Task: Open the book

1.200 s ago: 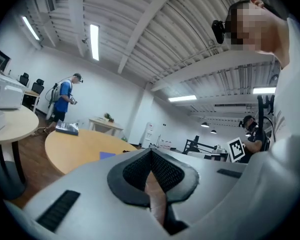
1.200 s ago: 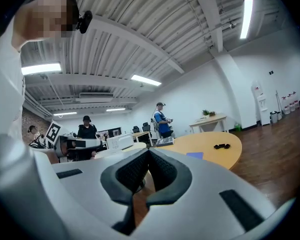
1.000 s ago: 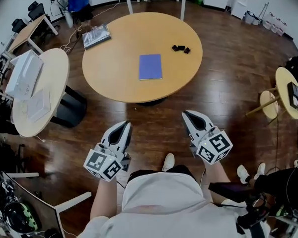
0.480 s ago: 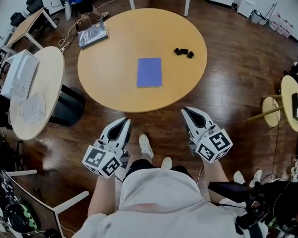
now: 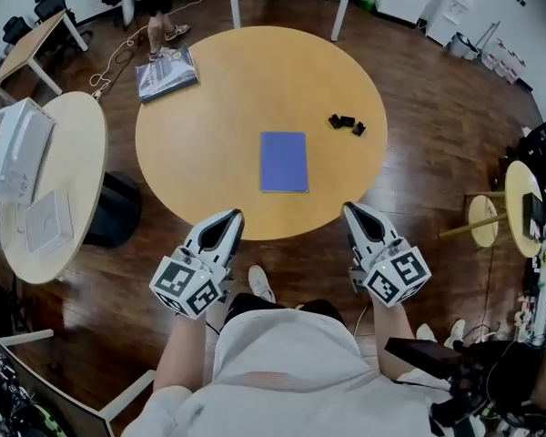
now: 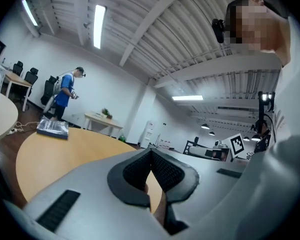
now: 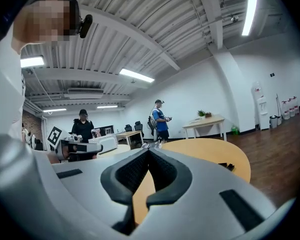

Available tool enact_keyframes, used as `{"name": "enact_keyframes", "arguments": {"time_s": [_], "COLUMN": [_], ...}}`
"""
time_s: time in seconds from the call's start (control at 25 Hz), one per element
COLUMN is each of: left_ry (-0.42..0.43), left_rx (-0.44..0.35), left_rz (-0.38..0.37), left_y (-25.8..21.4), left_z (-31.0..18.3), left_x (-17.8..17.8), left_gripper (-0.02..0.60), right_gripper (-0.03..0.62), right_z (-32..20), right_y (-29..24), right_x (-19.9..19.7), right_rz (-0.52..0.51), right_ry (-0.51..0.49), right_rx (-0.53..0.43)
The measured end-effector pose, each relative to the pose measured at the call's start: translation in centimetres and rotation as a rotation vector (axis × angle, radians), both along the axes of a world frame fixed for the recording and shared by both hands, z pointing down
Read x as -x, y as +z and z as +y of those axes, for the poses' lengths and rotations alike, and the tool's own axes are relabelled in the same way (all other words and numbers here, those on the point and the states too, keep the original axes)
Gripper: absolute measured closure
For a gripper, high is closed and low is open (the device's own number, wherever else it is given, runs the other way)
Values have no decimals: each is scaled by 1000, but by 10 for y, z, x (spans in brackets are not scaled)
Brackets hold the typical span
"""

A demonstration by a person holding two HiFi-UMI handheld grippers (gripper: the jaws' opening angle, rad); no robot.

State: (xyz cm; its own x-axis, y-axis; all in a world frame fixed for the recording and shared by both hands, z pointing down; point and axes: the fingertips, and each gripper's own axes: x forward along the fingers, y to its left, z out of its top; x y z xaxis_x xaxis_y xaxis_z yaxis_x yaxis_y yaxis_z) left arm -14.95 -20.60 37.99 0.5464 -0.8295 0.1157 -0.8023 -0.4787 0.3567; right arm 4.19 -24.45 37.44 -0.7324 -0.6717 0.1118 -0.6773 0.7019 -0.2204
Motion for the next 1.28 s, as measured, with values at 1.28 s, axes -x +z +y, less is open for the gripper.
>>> {"name": "enact_keyframes", "arguments": {"time_s": [1.28], "left_ry": [458], "left_rx": [248], "left_rz": [-794], "left_y": [260], "left_z": [-143], "left_x": [-162], "left_gripper": [443], "right_gripper": [597], "right_z": [-68], "right_y": [139], "right_x": [-92], "right_rz": [40], "right_ry": [89], "right_rx": [284]}}
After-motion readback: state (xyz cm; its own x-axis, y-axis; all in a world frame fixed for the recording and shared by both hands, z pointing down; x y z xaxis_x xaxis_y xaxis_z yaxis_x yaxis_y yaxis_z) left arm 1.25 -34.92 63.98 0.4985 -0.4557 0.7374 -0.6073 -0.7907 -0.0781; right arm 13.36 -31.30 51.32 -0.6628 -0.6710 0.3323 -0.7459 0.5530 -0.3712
